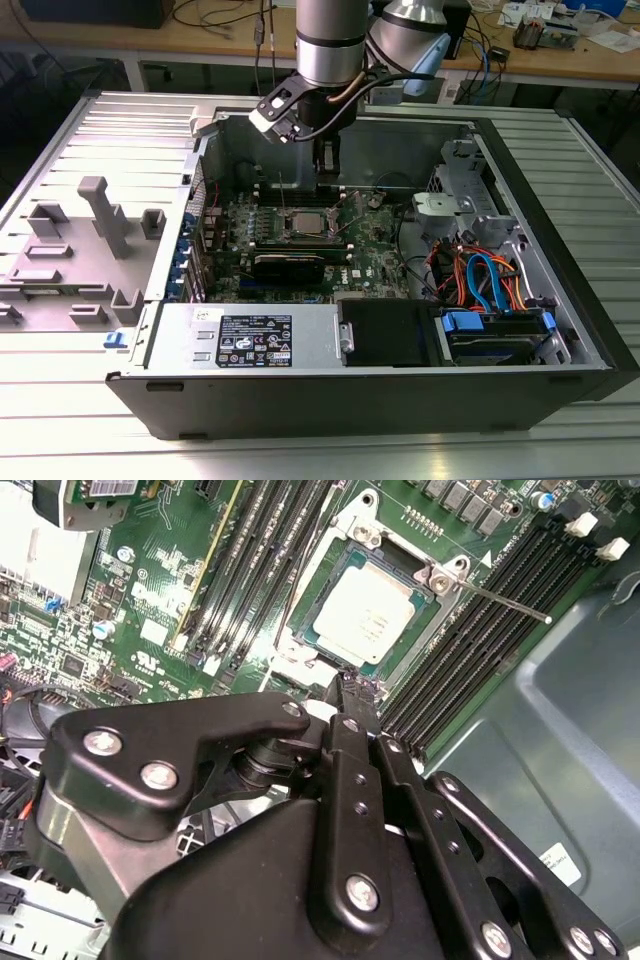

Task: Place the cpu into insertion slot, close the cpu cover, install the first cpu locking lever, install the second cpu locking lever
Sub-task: 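Close the cpu cover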

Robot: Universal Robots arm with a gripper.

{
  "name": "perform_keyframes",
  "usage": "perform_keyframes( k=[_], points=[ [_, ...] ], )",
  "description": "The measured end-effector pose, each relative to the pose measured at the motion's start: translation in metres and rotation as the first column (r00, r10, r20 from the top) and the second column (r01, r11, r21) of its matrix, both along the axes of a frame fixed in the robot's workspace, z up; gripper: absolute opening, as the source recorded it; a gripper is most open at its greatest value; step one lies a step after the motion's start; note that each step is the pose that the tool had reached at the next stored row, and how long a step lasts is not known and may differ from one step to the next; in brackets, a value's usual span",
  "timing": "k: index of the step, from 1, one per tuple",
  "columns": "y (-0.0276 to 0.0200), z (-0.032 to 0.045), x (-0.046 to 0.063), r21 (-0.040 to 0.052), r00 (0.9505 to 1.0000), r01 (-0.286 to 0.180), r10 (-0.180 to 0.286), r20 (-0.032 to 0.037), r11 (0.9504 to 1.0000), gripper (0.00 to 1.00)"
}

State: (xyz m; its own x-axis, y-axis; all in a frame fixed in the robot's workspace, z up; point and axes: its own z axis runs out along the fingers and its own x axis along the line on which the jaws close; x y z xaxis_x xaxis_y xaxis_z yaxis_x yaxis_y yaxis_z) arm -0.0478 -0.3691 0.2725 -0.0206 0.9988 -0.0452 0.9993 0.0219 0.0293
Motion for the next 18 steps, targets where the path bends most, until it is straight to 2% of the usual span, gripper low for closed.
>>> perform_keyframes(
  k=[6,10,18],
  points=[
    [0.0000,0.0053,0.000,0.0001,1.0000,0.000,0.000,0.0001,1.0000,0.11],
    [0.0000,0.0060,0.001,0.0012,1.0000,0.000,0.000,0.0001,1.0000,0.11],
    [0.0000,0.0059,0.018,0.0013,1.0000,0.000,0.000,0.0001,1.0000,0.11]
  ],
)
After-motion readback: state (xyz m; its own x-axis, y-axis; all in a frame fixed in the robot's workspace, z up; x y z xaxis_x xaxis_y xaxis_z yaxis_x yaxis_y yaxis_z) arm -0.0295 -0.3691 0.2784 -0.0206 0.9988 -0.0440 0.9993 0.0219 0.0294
